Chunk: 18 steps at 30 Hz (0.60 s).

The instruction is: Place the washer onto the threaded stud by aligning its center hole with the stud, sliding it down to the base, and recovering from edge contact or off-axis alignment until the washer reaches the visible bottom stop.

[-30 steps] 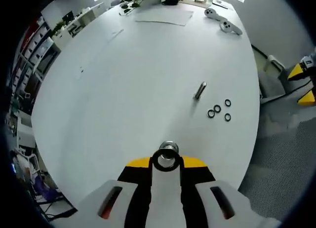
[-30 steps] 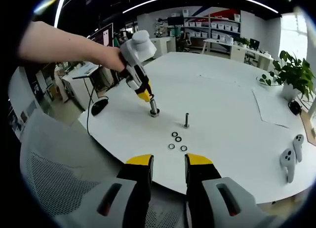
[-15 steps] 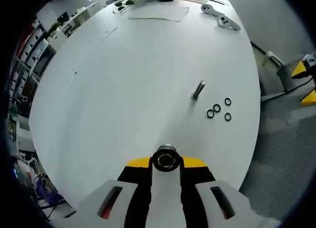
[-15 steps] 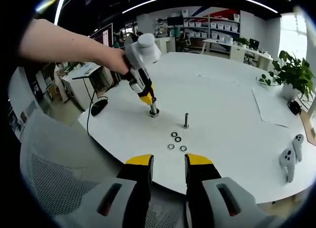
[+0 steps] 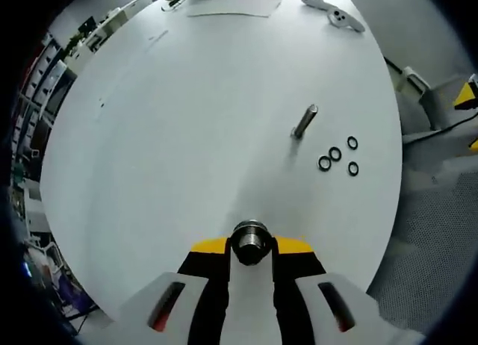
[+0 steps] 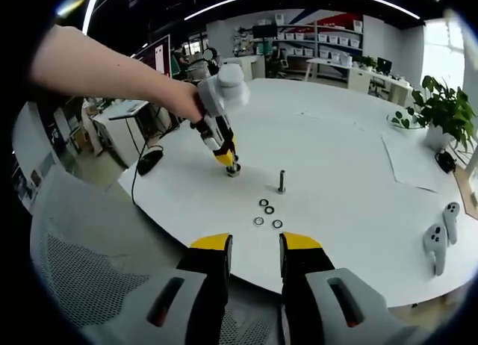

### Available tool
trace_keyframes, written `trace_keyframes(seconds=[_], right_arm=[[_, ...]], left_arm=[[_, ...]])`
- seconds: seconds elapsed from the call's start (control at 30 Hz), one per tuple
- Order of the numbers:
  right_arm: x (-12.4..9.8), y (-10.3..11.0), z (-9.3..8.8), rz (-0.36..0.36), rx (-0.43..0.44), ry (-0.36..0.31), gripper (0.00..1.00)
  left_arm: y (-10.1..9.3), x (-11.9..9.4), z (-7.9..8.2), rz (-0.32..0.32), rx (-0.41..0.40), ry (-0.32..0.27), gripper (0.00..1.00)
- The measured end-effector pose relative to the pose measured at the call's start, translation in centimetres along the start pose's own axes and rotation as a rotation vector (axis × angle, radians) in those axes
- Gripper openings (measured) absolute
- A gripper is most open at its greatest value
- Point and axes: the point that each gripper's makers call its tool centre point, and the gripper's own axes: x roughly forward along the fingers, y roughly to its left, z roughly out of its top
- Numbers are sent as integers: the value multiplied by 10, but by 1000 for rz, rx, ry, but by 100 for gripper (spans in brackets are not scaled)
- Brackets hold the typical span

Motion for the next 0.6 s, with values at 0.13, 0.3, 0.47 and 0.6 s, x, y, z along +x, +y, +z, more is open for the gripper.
trace_keyframes(seconds=[0.13, 0.3, 0.47, 0.6], right_arm=[[0, 0, 0, -1, 0, 0, 28], [0, 1, -1, 0, -4, 5, 28], [0, 1, -1, 0, -4, 8, 28], [0, 1, -1, 2, -5, 8, 28]], left_arm=[[0, 7, -2, -2, 2, 15, 19], [0, 14, -3, 0, -6, 20, 19], [-1, 17, -5, 4, -6, 22, 19], [-3, 15, -5, 6, 1, 14, 19]])
